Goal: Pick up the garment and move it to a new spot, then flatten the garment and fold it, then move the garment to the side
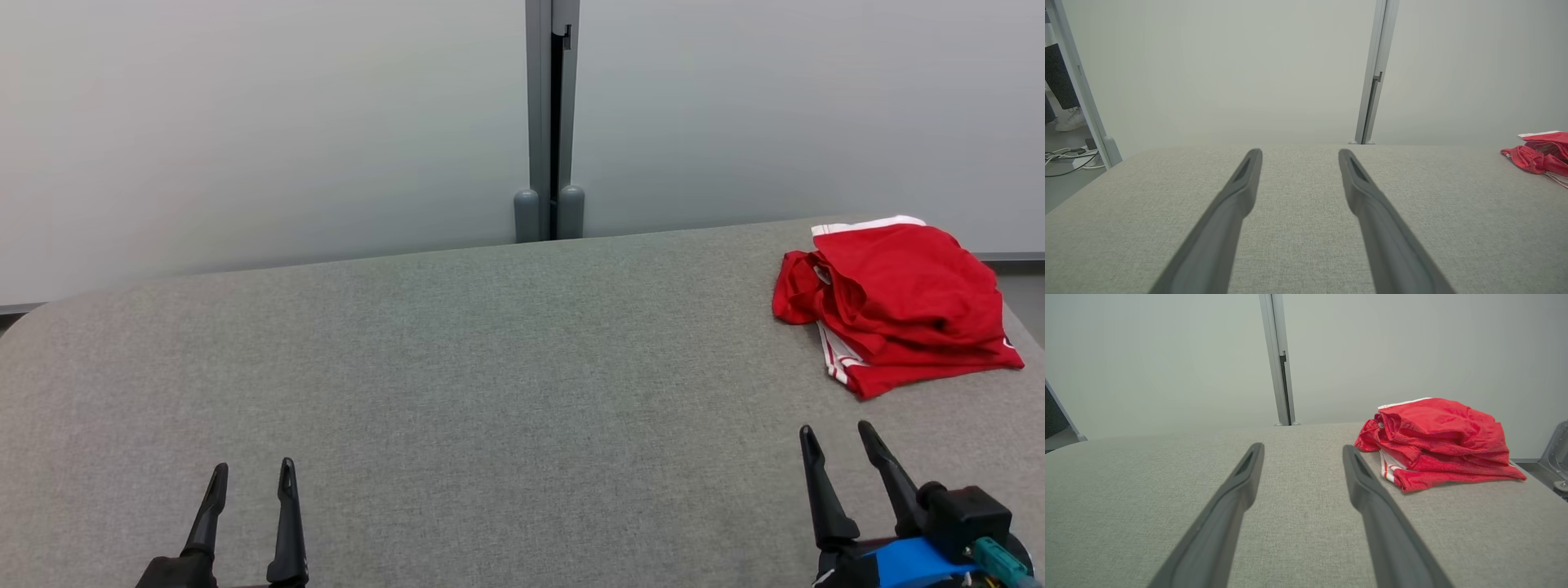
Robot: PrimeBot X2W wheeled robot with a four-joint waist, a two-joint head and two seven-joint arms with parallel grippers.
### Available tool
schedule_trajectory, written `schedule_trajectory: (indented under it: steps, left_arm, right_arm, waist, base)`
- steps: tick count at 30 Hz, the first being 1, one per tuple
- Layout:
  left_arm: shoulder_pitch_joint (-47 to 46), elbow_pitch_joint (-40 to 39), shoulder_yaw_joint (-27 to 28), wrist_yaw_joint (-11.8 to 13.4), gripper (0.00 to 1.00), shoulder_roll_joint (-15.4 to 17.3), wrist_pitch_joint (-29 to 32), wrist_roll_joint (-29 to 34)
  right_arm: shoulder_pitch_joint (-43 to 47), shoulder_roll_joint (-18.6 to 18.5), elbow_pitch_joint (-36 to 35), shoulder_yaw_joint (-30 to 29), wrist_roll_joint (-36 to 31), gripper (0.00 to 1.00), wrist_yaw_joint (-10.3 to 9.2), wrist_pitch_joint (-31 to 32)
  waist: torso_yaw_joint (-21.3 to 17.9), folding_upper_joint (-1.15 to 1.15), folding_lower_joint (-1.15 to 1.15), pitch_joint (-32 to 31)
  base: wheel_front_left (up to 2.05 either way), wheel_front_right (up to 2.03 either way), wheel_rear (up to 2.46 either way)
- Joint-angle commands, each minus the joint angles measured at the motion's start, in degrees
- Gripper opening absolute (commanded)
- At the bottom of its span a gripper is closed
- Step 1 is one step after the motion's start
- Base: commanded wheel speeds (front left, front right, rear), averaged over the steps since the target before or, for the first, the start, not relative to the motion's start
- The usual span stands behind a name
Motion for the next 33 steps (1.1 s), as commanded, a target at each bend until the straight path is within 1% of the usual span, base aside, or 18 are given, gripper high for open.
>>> schedule_trajectory:
  steps: [1,6,10,33]
  left_arm:
    - [-0.7,-0.1,0.2,-0.2,1.0,0.0,-0.1,0.2]
    - [-1.0,0.0,0.6,-0.3,1.0,0.0,-0.1,-0.2]
    - [-1.0,-0.1,1.1,-0.3,1.0,0.0,-0.1,-0.4]
    - [-1.1,1.3,2.1,-0.7,1.0,-0.1,-0.1,-0.1]
  right_arm:
    - [1.5,0.9,-0.7,-0.7,-0.6,1.0,0.01,-0.1]
    - [2.9,2.8,-2.6,-1.6,-1.1,1.0,0.01,0.3]
    - [3.4,3.5,-3.4,-0.9,-1.7,1.0,0.01,1.1]
    - [3.3,4.2,-3.1,-0.4,-2.0,1.0,0.01,2.2]
  waist:
    - [0.4,0.0,0.0,-0.1]
    - [0.9,0.0,0.0,-0.1]
    - [1.2,0.0,0.0,-0.1]
    - [1.7,0.0,0.0,-0.3]
  base:
    - [0.0,0.0,0.0]
    - [0.0,0.0,0.0]
    - [0.0,0.0,0.0]
    - [0.0,0.0,0.0]
